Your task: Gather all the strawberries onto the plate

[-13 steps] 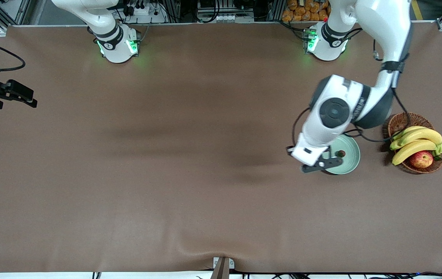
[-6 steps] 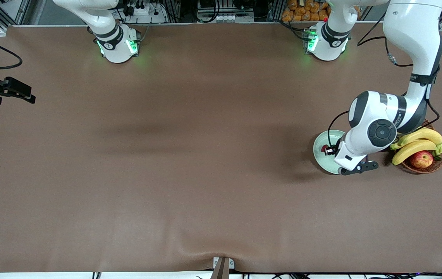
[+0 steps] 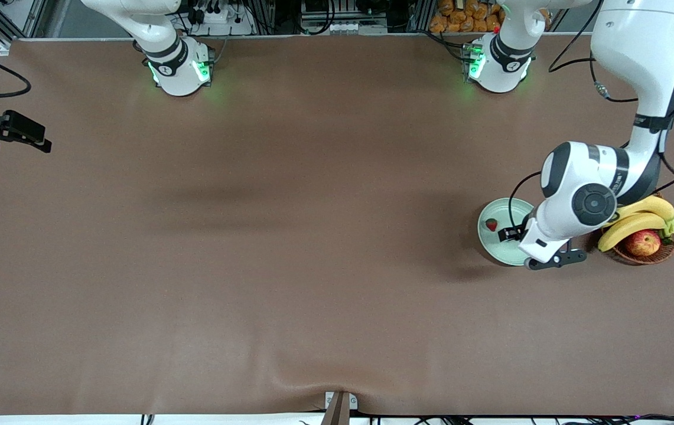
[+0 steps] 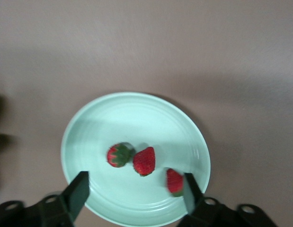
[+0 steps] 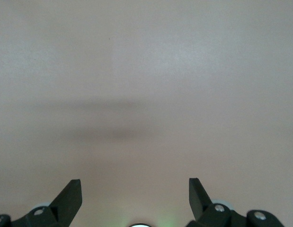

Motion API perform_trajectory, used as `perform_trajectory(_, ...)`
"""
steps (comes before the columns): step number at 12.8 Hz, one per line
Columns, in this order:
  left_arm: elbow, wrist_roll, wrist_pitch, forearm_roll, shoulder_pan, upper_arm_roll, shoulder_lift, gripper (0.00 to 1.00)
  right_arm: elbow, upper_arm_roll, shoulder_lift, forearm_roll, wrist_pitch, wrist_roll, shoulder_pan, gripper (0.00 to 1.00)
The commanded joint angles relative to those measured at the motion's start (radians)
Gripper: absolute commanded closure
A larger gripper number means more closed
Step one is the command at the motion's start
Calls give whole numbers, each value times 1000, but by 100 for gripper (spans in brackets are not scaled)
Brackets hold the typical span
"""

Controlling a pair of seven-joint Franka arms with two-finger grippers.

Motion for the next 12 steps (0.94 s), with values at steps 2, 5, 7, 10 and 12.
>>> perform_trajectory(2,93,83,-215,3,17,-13,-166,0,-2,30,-19,-21,-14,-5,-28,0)
perform_trajectory(5,331,83,-477,-13,13,-34,-209,0,0,24,-19,-22,-29,-5,-27,0)
perform_trajectory(7,463,83,-602,-14,14,-65,-215,0,0,16,-20,-22,-40,-5,-22,0)
perform_trajectory(10,473,154,-634,-77,19,-59,-315,0,0,15,-20,-22,-40,-5,-22,0)
perform_trajectory(12,470,207,-663,-96,20,-54,-335,0,0,18,-20,-22,-40,-5,-30,0)
